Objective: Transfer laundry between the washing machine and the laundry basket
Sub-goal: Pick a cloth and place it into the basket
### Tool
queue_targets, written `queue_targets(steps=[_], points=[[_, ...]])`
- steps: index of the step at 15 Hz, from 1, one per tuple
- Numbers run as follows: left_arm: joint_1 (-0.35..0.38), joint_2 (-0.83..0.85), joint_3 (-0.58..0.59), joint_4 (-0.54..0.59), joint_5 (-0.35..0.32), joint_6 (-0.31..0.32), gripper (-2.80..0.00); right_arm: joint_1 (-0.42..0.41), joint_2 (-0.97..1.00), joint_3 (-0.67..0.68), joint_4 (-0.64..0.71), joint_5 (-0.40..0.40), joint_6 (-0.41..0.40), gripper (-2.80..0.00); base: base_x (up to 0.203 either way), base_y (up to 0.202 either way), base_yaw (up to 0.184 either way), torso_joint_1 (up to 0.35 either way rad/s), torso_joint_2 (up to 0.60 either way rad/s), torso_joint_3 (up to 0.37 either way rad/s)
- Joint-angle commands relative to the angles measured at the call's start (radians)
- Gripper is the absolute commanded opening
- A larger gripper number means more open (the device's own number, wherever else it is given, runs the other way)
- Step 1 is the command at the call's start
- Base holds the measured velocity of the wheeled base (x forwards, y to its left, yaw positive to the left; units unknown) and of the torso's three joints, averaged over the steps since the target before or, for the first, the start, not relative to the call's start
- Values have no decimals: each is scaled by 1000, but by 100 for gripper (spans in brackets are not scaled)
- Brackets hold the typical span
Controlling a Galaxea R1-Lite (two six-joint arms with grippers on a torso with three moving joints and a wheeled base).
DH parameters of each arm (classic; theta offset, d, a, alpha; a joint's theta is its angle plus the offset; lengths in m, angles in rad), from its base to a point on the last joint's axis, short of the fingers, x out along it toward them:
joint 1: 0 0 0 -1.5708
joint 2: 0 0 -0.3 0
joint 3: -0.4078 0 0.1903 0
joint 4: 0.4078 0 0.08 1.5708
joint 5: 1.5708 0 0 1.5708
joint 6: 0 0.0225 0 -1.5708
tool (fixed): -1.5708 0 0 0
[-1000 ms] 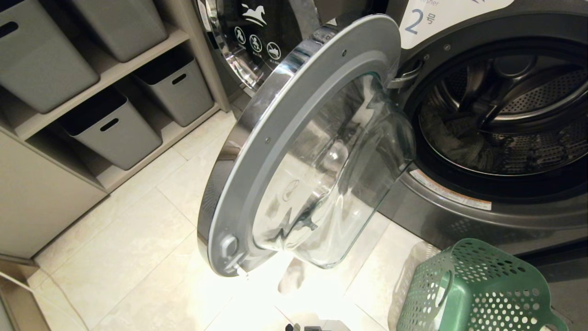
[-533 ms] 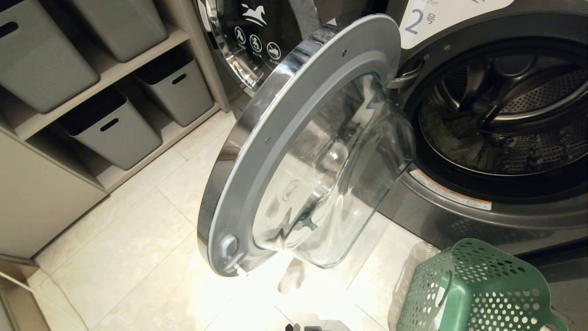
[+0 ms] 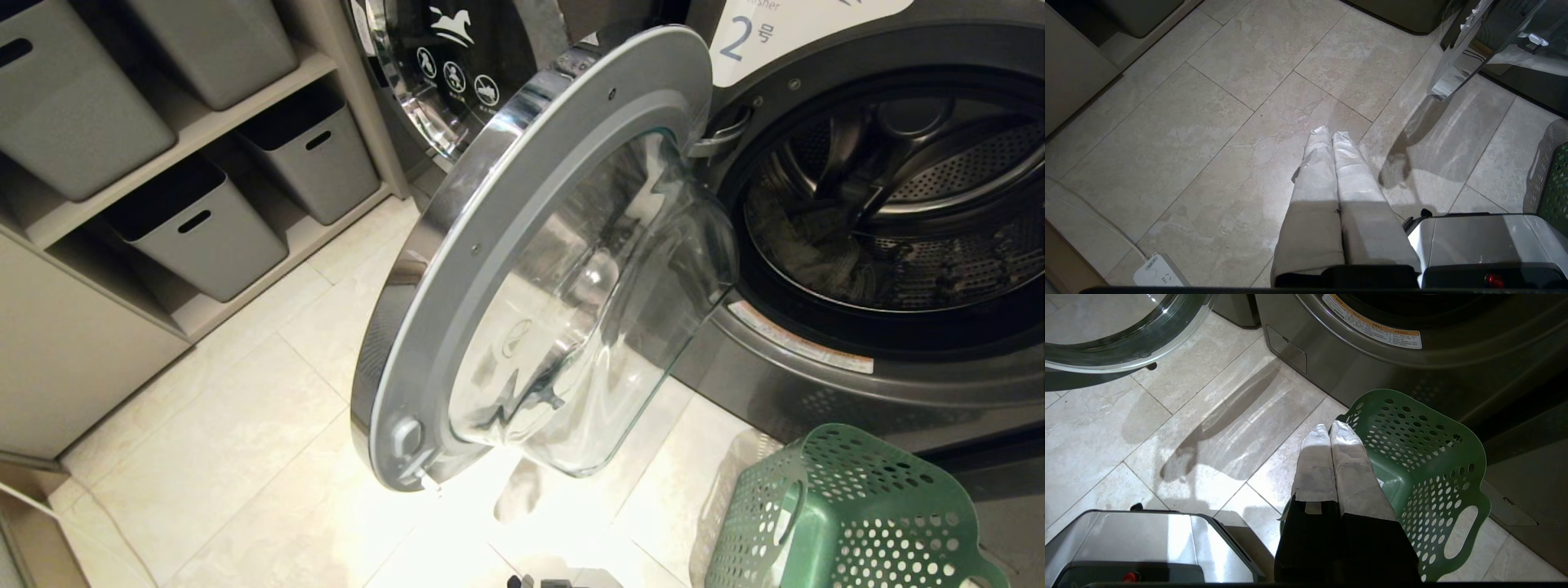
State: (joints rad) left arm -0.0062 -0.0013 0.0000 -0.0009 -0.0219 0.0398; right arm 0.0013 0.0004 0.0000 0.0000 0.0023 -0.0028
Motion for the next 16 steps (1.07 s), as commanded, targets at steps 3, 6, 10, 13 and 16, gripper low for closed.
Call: queue_targets(steps=[3,6,10,13,16], points=[[0,1,2,-1,3,-1,-280,0,1,0,0,1,0,-280,0,0,0,0,0,0],[0,1,0,1,7,-1,-280,0,1,0,0,1,0,-280,0,0,0,2,1,-22],[0,1,0,1,7,-3,-280,0,1,0,0,1,0,-280,0,0,0,3,3,-167],[0,1,0,-1,7,-3,-280,0,1,0,0,1,0,-280,0,0,0,2,4,-193],[0,1,2,-2,7,-3,-280,0,1,0,0,1,0,-280,0,0,0,1,3,-197]])
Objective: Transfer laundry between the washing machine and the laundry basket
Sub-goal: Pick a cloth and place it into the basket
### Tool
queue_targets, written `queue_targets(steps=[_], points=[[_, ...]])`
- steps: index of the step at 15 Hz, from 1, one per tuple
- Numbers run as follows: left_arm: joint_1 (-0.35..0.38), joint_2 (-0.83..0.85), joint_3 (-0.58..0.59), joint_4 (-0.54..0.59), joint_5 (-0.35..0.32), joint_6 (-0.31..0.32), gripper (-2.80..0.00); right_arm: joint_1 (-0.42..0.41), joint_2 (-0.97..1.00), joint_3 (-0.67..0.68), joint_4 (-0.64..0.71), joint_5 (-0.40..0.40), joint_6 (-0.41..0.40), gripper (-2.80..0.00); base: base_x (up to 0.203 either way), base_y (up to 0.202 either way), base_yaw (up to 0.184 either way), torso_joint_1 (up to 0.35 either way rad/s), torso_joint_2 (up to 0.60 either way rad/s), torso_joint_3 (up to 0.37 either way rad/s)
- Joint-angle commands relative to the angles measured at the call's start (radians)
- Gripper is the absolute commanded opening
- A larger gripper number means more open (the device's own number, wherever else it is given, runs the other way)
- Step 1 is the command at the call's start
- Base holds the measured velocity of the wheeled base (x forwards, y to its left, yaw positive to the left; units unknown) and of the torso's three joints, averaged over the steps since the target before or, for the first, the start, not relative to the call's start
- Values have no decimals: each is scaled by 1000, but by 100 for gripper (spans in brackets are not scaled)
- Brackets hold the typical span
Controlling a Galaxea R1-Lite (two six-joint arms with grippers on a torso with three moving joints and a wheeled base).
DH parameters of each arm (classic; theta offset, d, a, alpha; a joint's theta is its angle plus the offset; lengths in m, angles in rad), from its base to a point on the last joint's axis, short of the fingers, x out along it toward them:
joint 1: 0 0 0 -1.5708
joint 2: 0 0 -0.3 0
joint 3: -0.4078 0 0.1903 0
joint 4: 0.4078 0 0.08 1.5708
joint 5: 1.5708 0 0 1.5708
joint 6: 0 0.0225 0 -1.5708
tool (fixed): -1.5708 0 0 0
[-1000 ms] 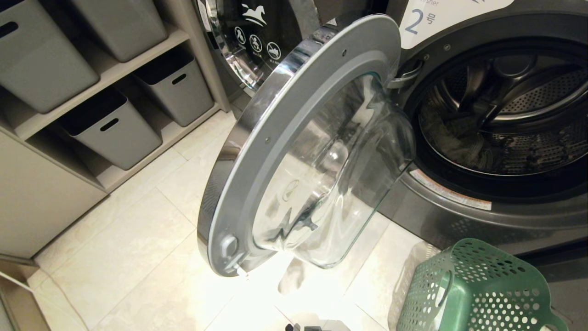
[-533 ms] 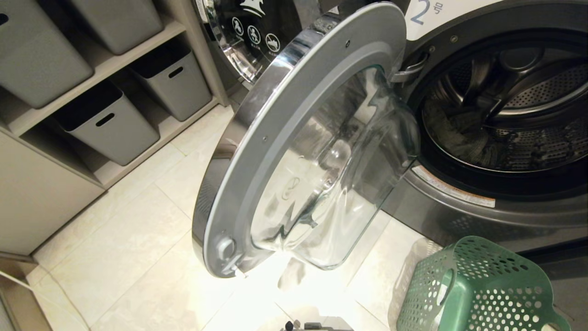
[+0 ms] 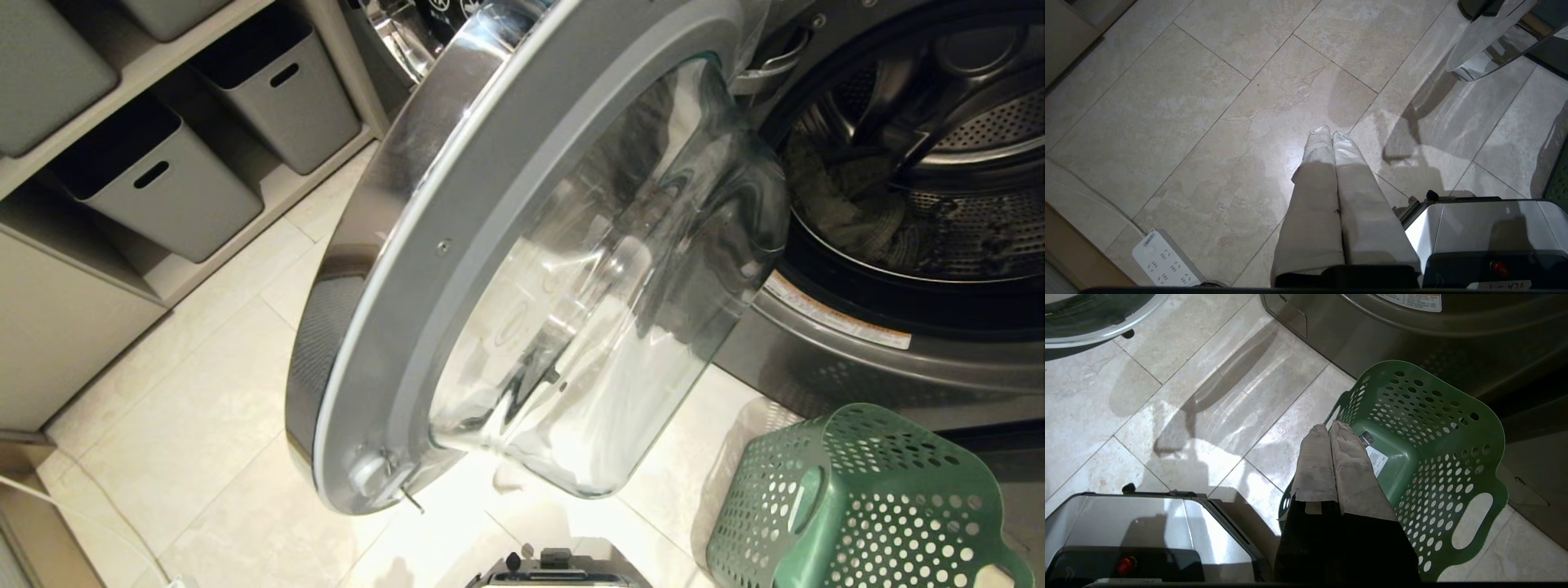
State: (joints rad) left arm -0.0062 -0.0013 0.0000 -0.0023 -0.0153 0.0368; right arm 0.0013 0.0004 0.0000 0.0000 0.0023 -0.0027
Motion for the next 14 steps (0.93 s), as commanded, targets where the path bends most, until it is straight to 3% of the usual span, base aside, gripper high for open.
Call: queue_targets(steps=[1,7,14], points=[[0,1,2,-1,0,0,-280,0,1,0,0,1,0,-280,0,0,0,2,-2,-194],[0,1,0,1,-6,0,-280,0,1,0,0,1,0,-280,0,0,0,4,1,-175],[0,1,2,2,-6,17,-280,0,1,-19,2,-2,-56,-280,0,0,0,0,0,-7]])
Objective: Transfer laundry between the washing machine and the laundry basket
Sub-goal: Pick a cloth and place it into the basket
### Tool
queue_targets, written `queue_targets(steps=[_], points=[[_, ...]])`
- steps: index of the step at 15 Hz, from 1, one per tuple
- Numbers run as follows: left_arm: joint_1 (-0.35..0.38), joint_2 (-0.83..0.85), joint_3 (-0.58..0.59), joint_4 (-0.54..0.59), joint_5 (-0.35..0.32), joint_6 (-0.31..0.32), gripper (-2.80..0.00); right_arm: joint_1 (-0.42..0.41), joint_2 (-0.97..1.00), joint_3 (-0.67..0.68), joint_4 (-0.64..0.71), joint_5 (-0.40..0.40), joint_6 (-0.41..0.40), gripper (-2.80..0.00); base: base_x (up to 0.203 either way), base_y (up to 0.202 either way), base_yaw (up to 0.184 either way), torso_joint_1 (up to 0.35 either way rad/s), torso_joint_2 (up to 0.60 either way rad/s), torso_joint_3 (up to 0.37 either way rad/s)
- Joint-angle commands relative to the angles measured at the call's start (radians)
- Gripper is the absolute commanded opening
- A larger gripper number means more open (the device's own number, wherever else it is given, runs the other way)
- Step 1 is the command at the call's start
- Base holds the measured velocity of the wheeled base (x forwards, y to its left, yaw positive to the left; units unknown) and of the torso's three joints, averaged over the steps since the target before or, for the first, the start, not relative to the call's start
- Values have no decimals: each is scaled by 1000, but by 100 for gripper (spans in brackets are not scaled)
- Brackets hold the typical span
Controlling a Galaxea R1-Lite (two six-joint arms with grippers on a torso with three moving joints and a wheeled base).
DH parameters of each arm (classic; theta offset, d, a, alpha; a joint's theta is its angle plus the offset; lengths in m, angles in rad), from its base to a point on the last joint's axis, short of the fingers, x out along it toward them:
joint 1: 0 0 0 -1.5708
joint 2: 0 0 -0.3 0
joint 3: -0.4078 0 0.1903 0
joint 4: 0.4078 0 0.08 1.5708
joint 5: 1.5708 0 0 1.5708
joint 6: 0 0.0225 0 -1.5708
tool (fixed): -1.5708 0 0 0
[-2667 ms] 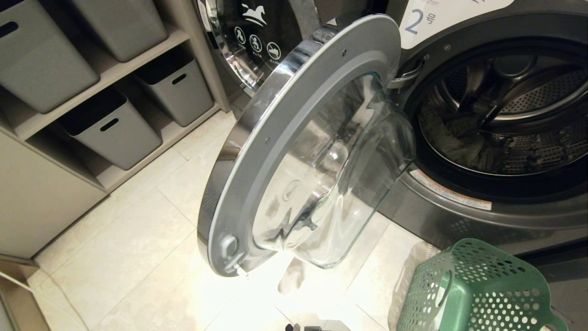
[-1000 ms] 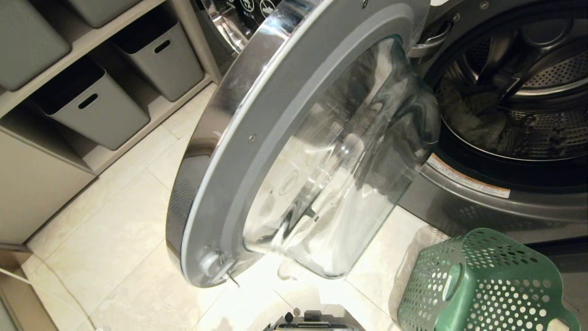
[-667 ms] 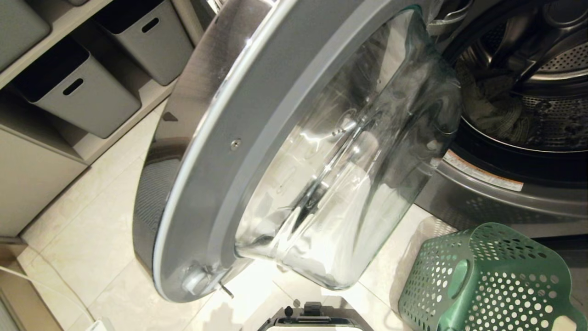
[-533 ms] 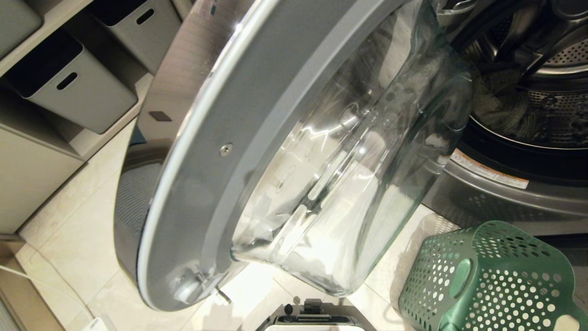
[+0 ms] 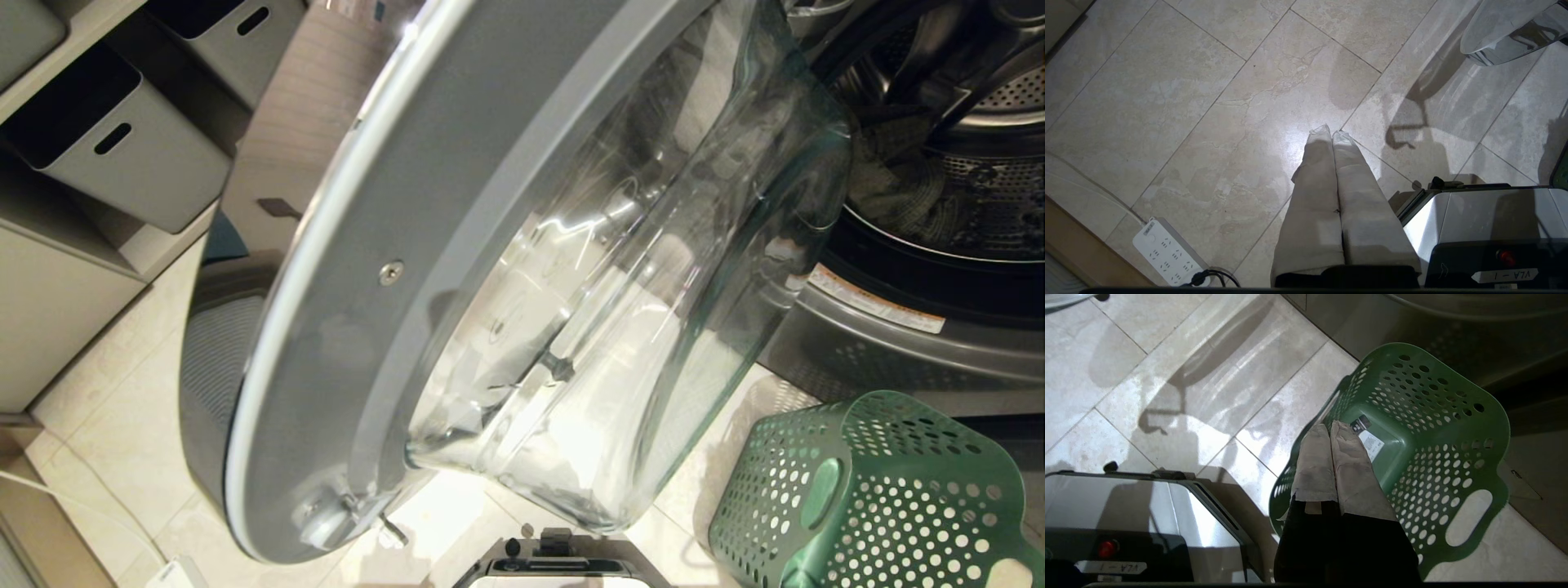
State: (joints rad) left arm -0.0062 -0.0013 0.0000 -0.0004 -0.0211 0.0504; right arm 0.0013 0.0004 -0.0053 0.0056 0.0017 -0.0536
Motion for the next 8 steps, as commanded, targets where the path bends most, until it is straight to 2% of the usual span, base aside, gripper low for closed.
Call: queue_targets(steps=[1,4,6,8], points=[[0,1,2,0,0,5,-280,0,8,-64,3,0,-21,-280,0,0,0,0,0,0],[0,1,2,0,0,5,-280,0,170,-329,87,0,-40,-280,0,0,0,0,0,0],[0,1,2,0,0,4,-280,1,405,-484,130,5,-39,-280,0,0,0,0,0,0],[0,1,2,0,0,3,-280,6,623,-573,150,40,-39,-280,0,0,0,0,0,0]])
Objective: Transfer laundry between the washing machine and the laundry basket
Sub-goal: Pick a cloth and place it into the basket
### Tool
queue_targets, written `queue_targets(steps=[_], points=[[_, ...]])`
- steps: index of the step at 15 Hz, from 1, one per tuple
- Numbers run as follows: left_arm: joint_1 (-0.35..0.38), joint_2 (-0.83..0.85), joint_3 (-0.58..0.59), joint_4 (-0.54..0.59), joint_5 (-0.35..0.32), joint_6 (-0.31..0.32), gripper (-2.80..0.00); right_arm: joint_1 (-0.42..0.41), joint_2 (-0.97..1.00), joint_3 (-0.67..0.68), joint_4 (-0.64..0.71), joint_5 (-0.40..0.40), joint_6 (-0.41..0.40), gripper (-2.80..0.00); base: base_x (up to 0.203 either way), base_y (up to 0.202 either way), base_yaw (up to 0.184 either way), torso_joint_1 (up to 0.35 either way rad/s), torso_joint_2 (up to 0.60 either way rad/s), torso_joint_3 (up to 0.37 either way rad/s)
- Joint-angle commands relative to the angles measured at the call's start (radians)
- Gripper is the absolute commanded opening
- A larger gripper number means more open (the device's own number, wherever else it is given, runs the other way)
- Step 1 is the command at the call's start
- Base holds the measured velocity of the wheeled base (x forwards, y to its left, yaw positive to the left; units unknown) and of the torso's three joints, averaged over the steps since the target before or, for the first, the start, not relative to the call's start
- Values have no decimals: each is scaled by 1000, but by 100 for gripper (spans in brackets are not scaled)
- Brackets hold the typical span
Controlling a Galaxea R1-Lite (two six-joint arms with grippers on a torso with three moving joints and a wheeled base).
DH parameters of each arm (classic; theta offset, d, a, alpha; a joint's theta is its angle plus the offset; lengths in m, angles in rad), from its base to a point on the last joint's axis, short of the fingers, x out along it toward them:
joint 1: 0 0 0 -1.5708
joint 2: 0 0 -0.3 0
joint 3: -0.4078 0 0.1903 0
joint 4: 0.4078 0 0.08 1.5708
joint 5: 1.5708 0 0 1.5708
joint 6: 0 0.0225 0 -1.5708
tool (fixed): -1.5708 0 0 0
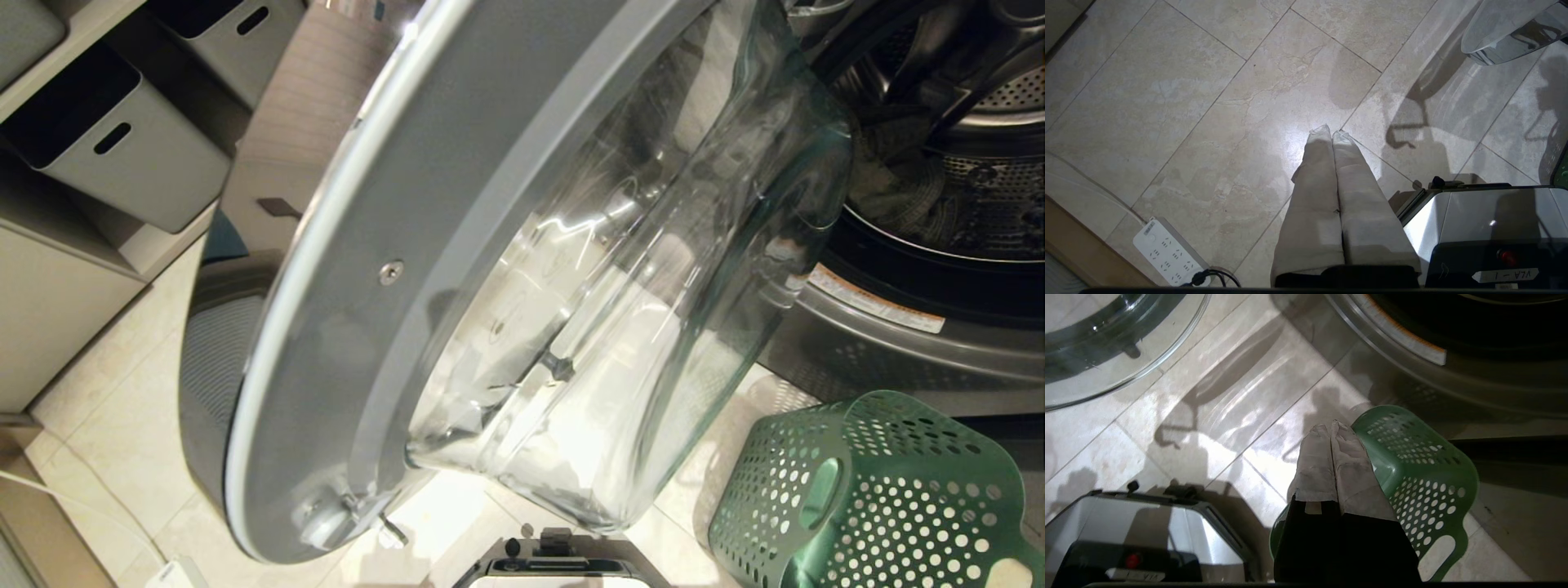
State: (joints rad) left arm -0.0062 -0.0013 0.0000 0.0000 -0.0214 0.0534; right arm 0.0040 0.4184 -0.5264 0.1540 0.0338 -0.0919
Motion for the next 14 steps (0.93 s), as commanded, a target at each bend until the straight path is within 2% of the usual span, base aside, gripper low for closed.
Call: queue_targets(steps=[1,3,5,9,14], points=[[0,1,2,0,4,-10,-280,5,304,-74,4,43,-1,-280,0,0,0,0,0,0],[0,1,2,-1,9,-47,-280,7,480,-82,-41,92,-3,-280,0,0,0,0,0,0],[0,1,2,-4,21,-70,-280,8,642,-58,-194,99,-8,-280,0,0,0,0,0,0],[0,1,2,-5,23,-73,-280,9,887,6,-544,-4,-35,-280,0,0,0,0,0,0],[0,1,2,-5,23,-73,-280,7,1176,7,-957,-164,-11,-280,0,0,0,0,0,0]])
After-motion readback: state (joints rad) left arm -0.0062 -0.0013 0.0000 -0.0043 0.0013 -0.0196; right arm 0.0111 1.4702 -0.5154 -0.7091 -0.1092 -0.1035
